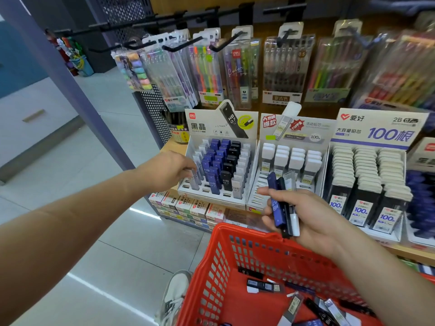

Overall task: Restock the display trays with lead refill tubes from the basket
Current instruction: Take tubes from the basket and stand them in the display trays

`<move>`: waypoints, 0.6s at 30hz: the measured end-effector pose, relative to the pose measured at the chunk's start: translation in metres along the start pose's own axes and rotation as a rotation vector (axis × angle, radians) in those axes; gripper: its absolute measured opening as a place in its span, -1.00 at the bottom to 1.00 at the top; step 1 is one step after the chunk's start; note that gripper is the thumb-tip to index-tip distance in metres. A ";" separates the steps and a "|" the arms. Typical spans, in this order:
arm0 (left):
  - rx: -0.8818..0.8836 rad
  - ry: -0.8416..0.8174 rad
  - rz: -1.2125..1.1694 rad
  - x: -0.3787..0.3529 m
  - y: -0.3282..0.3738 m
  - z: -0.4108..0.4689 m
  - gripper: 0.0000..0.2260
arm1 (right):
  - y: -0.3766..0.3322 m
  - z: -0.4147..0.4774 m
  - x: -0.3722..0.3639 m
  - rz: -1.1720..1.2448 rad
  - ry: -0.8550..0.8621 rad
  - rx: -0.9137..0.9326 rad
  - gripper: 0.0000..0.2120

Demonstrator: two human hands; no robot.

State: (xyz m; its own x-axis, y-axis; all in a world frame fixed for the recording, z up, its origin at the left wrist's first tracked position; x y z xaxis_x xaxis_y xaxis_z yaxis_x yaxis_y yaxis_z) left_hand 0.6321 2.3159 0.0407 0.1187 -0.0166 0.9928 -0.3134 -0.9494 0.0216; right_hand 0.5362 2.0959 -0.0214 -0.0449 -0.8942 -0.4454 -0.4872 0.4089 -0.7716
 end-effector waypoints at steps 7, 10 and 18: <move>0.107 0.143 -0.128 0.005 -0.012 -0.007 -0.95 | -0.002 0.000 -0.004 0.059 0.041 0.075 -0.91; 0.127 0.193 -0.136 0.011 -0.014 -0.008 -0.94 | -0.002 0.000 -0.004 0.010 0.047 0.097 -0.91; 0.122 0.279 -0.069 0.028 -0.005 -0.011 -0.89 | -0.007 0.000 0.001 -0.029 0.094 0.112 -0.89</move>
State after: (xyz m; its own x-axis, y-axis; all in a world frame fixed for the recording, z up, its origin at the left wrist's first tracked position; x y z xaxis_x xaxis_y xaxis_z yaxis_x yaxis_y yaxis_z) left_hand 0.6268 2.3233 0.0693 -0.1328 0.1200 0.9839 -0.1957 -0.9763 0.0926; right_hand 0.5390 2.0919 -0.0166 -0.1162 -0.9168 -0.3820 -0.3892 0.3959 -0.8317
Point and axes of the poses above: each hand's wrist, its own z-axis towards the middle knuckle, its own x-axis out of the back of the hand, y = z × x, the point moved 10 cm from there along z, towards the middle knuckle, and after that the axes turned 7 degrees about x, right-handed, at the moved point
